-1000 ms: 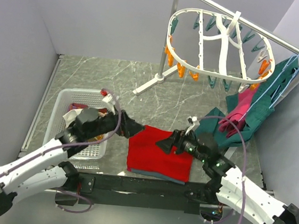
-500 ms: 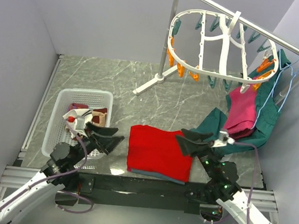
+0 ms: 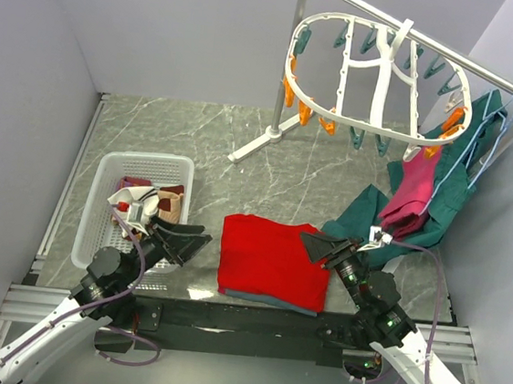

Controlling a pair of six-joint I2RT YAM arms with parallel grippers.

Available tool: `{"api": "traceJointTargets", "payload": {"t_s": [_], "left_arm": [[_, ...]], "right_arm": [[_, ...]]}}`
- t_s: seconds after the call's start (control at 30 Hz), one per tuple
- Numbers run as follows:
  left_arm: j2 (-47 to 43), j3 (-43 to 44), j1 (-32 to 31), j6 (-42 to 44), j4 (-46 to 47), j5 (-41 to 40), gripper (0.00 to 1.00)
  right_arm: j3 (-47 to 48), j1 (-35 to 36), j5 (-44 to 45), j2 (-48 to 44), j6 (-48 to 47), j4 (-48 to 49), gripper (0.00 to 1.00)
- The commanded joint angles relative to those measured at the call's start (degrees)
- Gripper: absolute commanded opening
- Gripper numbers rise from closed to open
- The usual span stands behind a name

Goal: Remove the socks clipped to the hanger

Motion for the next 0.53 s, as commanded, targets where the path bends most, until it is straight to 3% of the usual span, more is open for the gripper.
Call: {"api": "traceJointTargets", "payload": {"t_s": [0.0,0.5], "left_arm": [[-8.66,-11.91,-0.03,-2.92,4.55,2.28,0.96],[-9.46,-11.99,-0.12,-3.36,0.42,1.75,0.96]], "right_arm": [[-13.20,0.27,1.38,-6.78,1.56,-0.17,1.00],[-13.29,0.36,0.77,-4.84,1.57,3.17,1.00]]}}
